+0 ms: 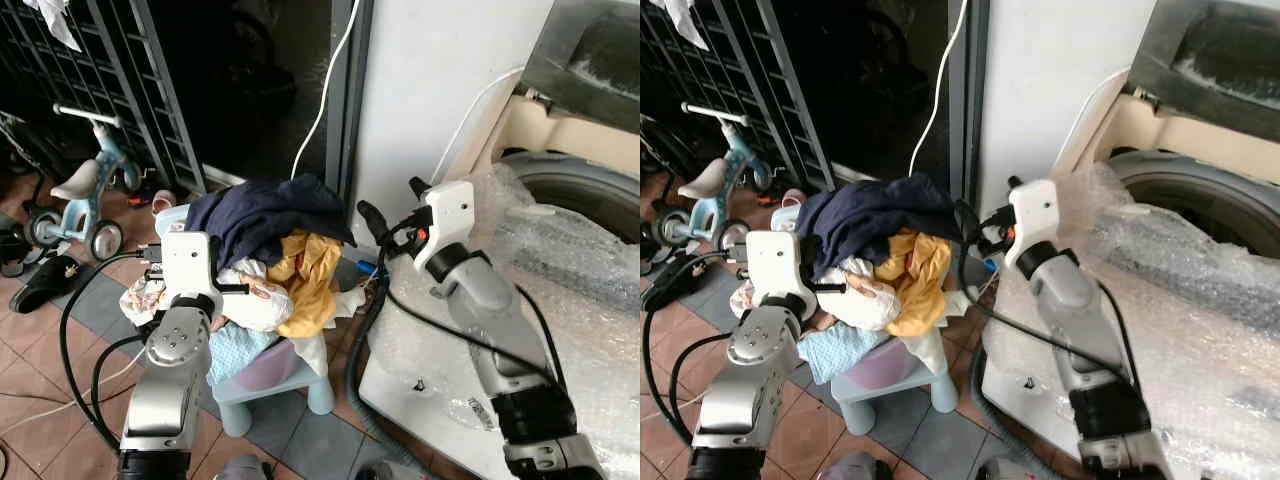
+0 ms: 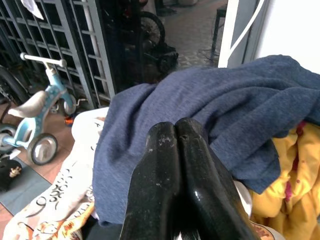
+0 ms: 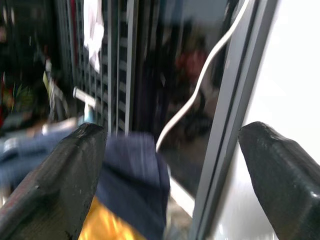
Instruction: Clothes washing
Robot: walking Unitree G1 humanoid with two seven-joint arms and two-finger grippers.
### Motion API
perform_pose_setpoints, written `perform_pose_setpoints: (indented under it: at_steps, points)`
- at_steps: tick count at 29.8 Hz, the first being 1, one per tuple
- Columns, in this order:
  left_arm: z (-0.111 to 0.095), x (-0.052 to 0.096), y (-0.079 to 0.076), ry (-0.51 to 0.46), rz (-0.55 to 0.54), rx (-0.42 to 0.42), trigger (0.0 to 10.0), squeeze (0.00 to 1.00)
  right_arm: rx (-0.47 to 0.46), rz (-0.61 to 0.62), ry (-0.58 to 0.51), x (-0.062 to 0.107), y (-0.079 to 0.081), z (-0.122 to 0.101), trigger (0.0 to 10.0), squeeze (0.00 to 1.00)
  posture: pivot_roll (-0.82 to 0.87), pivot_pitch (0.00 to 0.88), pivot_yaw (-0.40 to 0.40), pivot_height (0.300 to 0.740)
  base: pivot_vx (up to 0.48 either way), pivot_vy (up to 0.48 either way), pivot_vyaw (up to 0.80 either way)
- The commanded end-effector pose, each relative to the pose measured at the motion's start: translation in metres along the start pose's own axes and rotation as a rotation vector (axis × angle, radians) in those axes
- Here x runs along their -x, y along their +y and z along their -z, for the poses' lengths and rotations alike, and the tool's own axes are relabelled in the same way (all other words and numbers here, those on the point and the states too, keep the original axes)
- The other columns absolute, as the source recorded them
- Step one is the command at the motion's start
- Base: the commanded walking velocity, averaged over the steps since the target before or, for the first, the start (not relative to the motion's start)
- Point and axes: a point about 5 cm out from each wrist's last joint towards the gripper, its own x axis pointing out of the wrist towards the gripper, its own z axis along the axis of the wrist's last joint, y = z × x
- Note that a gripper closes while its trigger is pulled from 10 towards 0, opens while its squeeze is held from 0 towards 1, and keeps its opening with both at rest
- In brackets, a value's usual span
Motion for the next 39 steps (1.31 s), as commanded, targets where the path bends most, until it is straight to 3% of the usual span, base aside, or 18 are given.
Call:
perform_pose_setpoints:
  at_steps: [1, 5, 12, 17, 20, 24, 27, 29, 33, 34, 39]
  points:
    - [0.0, 0.001, 0.001, -0.005, -0.01, -0.009, 10.0, 0.0, 0.024, 0.038, -0.076, -0.001, 0.004, -0.015, 10.0, 0.0, -0.02, 0.0, 0.023, 0.74, -0.349, 0.0, 0.0]
    - [0.001, 0.001, 0.003, -0.004, -0.009, -0.01, 10.0, 0.0, 0.003, 0.12, -0.087, 0.001, 0.005, -0.017, 10.0, 0.0, -0.03, 0.0, 0.033, 0.74, -0.356, 0.0, 0.0]
    - [-0.002, -0.002, -0.004, -0.013, 0.017, -0.012, 10.0, 0.0, 0.038, 0.103, -0.069, 0.007, 0.008, -0.017, 10.0, 0.0, -0.04, 0.0, 0.025, 0.74, -0.348, 0.0, 0.0]
    - [0.001, 0.0, -0.005, -0.008, 0.004, 0.005, 10.0, 0.0, -0.036, 0.232, 0.06, 0.024, 0.001, 0.023, 10.0, 0.0, -0.04, 0.0, 0.019, 0.74, -0.129, 0.0, 0.0]
    - [0.001, 0.001, -0.008, -0.007, 0.009, 0.021, 10.0, 0.0, 0.032, 0.22, 0.106, 0.032, 0.017, 0.043, 10.0, 0.0, -0.03, 0.0, 0.022, 0.74, 0.0, 0.0, 0.0]
    - [-0.002, 0.001, -0.007, -0.027, 0.035, 0.049, 10.0, 0.0, 0.108, 0.239, 0.068, 0.025, 0.014, 0.032, 10.0, 0.0, -0.03, 0.0, 0.031, 0.74, 0.0, 0.0, 0.0]
    - [0.0, 0.0, -0.005, -0.026, 0.023, 0.028, 10.0, 0.0, 0.078, 0.28, 0.101, 0.026, 0.008, 0.039, 10.0, 0.0, -0.04, 0.0, 0.037, 0.74, 0.0, 0.0, 0.0]
    - [0.0, -0.002, -0.001, -0.038, 0.007, -0.007, 10.0, 0.0, 0.109, 0.289, 0.161, 0.025, 0.01, 0.044, 10.0, 0.0, -0.04, 0.0, 0.037, 0.74, 0.0, 0.0, 0.0]
    - [-0.002, -0.004, 0.009, -0.058, -0.041, -0.012, 10.0, 0.0, -0.041, 0.293, 0.098, 0.019, 0.013, 0.035, 10.0, 0.0, -0.04, 0.0, 0.032, 0.74, 0.0, 0.0, 0.0]
    - [-0.001, -0.002, 0.009, -0.051, -0.015, 0.022, 10.0, 0.0, -0.026, 0.285, 0.074, 0.016, 0.015, 0.029, 10.0, 0.0, -0.04, 0.0, 0.032, 0.74, 0.368, 0.277, 0.0]
    - [0.002, -0.001, 0.009, -0.037, -0.045, 0.003, 10.0, 0.0, -0.038, 0.223, 0.109, 0.014, 0.02, 0.027, 10.0, 0.0, -0.04, 0.0, 0.025, 0.74, 0.375, 0.299, 0.0]
